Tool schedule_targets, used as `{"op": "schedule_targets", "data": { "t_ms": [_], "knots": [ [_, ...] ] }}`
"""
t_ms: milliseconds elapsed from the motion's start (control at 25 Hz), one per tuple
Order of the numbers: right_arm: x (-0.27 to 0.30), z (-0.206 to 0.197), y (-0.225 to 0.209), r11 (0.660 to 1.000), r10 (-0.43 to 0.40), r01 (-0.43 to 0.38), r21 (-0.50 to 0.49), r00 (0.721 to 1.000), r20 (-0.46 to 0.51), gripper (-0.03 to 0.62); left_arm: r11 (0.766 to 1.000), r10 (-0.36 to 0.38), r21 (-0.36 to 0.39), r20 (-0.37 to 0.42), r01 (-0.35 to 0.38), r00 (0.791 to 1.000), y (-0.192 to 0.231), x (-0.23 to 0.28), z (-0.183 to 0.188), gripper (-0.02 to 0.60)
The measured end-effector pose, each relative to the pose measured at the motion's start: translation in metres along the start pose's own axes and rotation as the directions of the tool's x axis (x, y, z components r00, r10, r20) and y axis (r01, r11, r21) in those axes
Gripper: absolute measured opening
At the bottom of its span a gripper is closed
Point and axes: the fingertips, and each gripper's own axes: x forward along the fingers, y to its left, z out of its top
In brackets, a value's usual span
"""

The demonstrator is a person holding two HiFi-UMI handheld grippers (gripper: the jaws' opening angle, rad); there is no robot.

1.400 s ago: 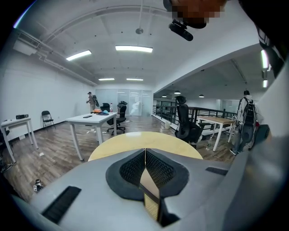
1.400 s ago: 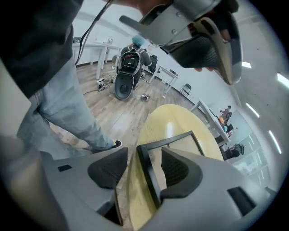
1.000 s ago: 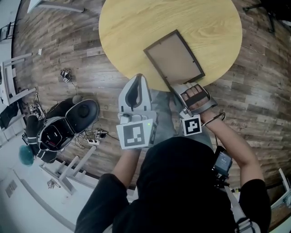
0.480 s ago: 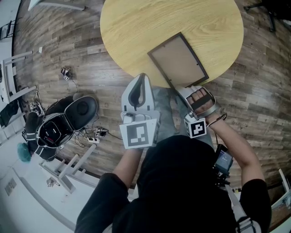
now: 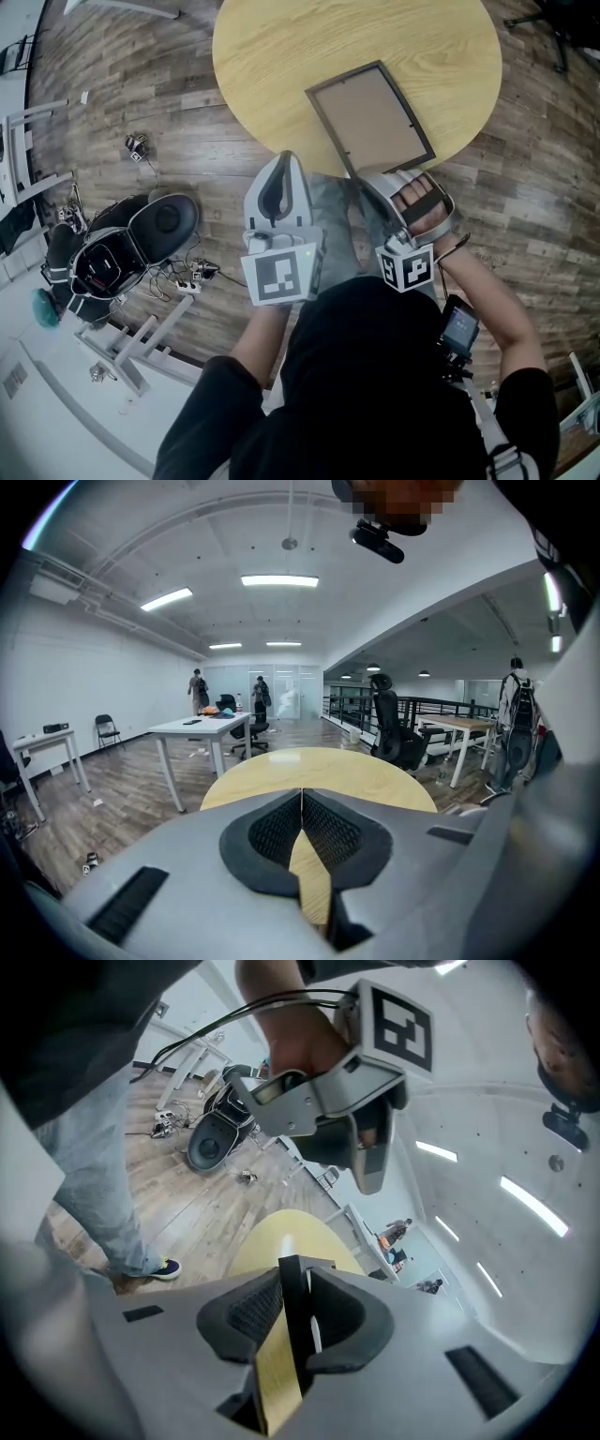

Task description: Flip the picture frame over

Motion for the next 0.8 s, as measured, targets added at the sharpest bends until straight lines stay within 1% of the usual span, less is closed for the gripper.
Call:
{"op": "schedule_targets", "data": {
  "t_ms": [80,120,160,240,360,440,520,600,680,720,760,800],
  "knots": [
    [0.0,0.008,-0.016,1.0,-0.021,0.02,0.023,1.0,0.022,0.094,1.0,0.015,0.005,-0.006,-0.015,1.0,0.006,-0.002,0.0,0.023],
    [-0.001,0.013,-0.023,0.999,-0.018,0.017,0.043,0.999,0.04,0.094,1.0,0.023,0.003,-0.012,-0.023,1.0,0.008,-0.002,0.001,0.023],
    [-0.001,0.017,-0.029,0.997,-0.01,0.006,0.073,0.998,0.06,0.094,1.0,0.029,0.0,-0.018,-0.029,0.999,0.011,-0.003,0.0,0.023],
    [-0.003,0.024,-0.047,0.985,-0.003,-0.014,0.17,0.995,0.099,0.092,0.999,0.034,0.001,-0.019,-0.034,0.999,0.013,0.0,0.0,0.023],
    [-0.009,0.03,-0.081,0.943,-0.024,-0.03,0.331,0.987,0.159,0.091,1.0,0.023,0.019,0.013,-0.023,1.0,0.012,0.005,0.006,0.023],
    [-0.012,0.034,-0.104,0.912,-0.037,-0.05,0.407,0.979,0.203,0.086,1.0,0.019,0.019,0.026,-0.019,0.999,0.013,0.009,0.01,0.023],
    [-0.015,0.038,-0.125,0.872,-0.055,-0.07,0.484,0.969,0.24,0.083,1.0,0.022,0.014,0.027,-0.023,0.999,0.016,0.011,0.012,0.023],
    [-0.019,0.042,-0.143,0.813,-0.082,-0.095,0.574,0.958,0.275,0.08,1.0,0.024,0.012,0.03,-0.024,0.999,0.017,0.012,0.012,0.023],
    [-0.022,0.044,-0.159,0.738,-0.109,-0.133,0.661,0.944,0.313,0.08,1.0,0.023,0.01,0.032,-0.024,0.999,0.016,0.011,0.012,0.023],
    [-0.024,0.043,-0.165,0.688,-0.12,-0.156,0.709,0.939,0.322,0.08,1.0,0.023,0.009,0.034,-0.023,0.999,0.016,0.01,0.013,0.023],
    [-0.025,0.038,-0.169,0.619,-0.13,-0.176,0.765,0.938,0.321,0.078,1.0,0.021,0.008,0.035,-0.022,0.999,0.016,0.009,0.014,0.023],
    [-0.026,0.031,-0.173,0.53,-0.146,-0.191,0.826,0.939,0.311,0.08,1.0,0.02,0.008,0.035,-0.02,0.999,0.016,0.009,0.015,0.023]
  ]
}}
